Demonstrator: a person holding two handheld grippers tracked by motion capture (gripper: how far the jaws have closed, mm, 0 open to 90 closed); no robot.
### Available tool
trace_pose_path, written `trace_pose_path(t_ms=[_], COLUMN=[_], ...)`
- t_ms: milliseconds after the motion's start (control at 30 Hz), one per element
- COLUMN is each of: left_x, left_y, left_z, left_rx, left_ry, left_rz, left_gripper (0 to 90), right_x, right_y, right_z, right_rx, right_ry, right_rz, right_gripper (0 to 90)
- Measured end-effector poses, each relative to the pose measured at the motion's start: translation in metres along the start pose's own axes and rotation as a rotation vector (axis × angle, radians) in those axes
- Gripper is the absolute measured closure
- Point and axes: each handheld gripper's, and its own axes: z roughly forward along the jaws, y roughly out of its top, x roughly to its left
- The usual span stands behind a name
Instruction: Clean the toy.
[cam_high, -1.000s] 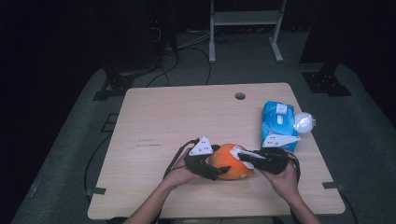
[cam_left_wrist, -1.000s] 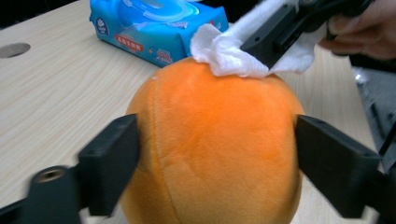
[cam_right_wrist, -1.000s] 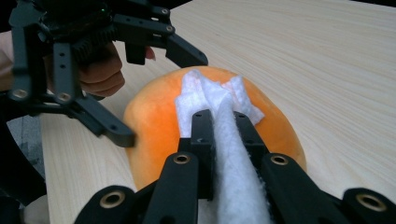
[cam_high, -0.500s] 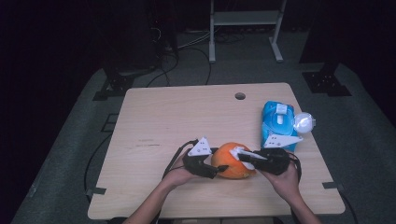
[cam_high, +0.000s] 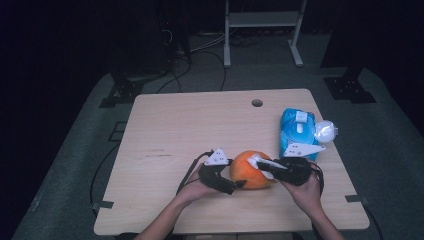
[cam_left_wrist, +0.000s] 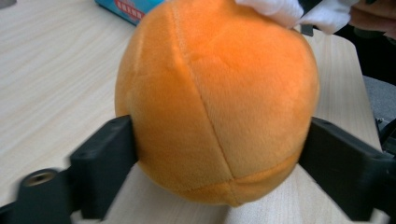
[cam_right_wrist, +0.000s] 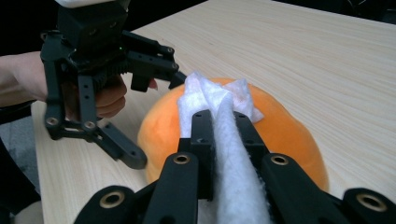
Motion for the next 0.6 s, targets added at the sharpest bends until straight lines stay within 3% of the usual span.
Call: trace_pose_path(t_ms=[167,200,233,267,300,333,367,400,500,533,567,600], left_x=[-0.002,-0.006,-0.006,-0.012,-0.012,-0.017,-0.017,-0.020,-0.021,-0.022,-0.023,-0.022], left_y=[0.006,0.011,0.011,0.015,0.015,0.015,0.015,0.015,0.015,0.014,0.014,0.013], left_z=[-0.004,-0.007,-0.007,-0.008,-0.008,-0.006,-0.006,-0.005,-0.004,-0.004,-0.003,-0.002], left_rx=[-0.031,-0.032,-0.032,-0.022,-0.022,-0.009,-0.009,0.000,0.007,0.017,0.022,0.020], left_ry=[0.013,0.016,0.016,0.027,0.027,0.042,0.042,0.050,0.053,0.055,0.057,0.054], left_rz=[-0.002,0.030,0.030,0.077,0.077,0.119,0.119,0.146,0.160,0.176,0.183,0.180], left_gripper=[31.0,31.6,32.0,32.2,32.3,32.3,32.3,32.3,32.1,31.8,31.8,30.8], right_x=[0.010,0.019,0.025,0.030,0.030,0.042,0.042,0.045,0.041,0.029,0.029,0.019], right_y=[0.004,0.007,0.009,0.010,0.010,0.011,0.011,0.013,0.014,0.015,0.015,0.014], right_z=[0.000,0.002,0.004,0.006,0.006,0.013,0.013,0.016,0.013,0.006,0.006,0.000], right_rx=[-0.001,-0.002,-0.003,0.001,0.001,0.023,0.023,0.032,0.025,0.003,0.003,0.000], right_ry=[-0.003,0.009,0.033,0.043,0.043,0.044,0.044,0.033,0.017,-0.019,-0.019,-0.046], right_rz=[-0.046,-0.086,-0.103,-0.117,-0.117,-0.163,-0.163,-0.184,-0.173,-0.142,-0.142,-0.119], right_gripper=[80.5,80.5,80.5,80.5,80.5,80.5,80.5,80.6,80.6,80.6,80.6,80.6])
